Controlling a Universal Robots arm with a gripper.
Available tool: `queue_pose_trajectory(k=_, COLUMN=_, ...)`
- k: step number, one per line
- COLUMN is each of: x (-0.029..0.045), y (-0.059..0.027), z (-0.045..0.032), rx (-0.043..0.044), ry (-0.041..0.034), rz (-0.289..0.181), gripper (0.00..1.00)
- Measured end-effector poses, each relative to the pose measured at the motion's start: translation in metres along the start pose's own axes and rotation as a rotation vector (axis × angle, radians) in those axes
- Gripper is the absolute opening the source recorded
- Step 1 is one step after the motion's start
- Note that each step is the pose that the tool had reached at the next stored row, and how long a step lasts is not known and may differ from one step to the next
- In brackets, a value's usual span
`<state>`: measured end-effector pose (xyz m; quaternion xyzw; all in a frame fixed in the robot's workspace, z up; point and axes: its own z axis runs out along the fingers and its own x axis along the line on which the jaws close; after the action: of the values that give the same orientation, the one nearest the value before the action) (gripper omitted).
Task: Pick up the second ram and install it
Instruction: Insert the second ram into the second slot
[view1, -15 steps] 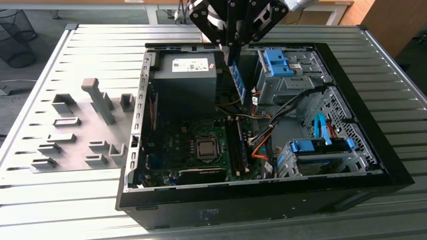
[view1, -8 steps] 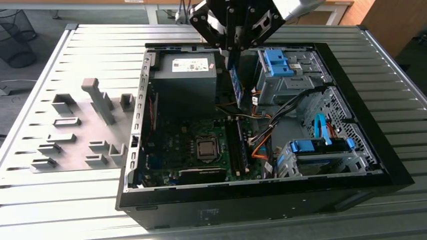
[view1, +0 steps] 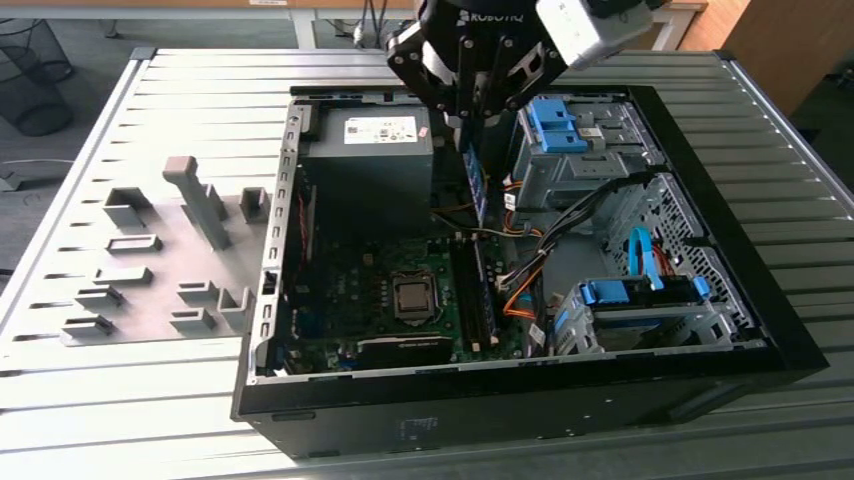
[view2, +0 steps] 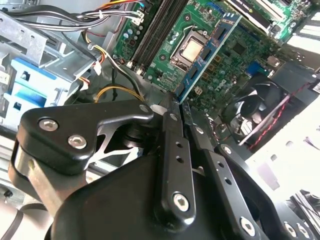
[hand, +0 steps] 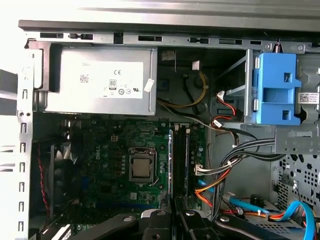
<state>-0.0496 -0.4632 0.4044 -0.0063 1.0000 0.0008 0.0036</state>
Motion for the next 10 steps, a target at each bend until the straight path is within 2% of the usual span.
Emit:
queue_pose_trajectory(k=5, x=-0.0004, y=0.0, z=0.0089, rx=-0.0002, ry=0.0006, rz=0.0, gripper=0.14)
queue_pose_trajectory(k=10, x=-0.0004, y=0.0, z=0.0094, rx=-0.0001, ry=0.0006, rz=0.0, gripper=0.14)
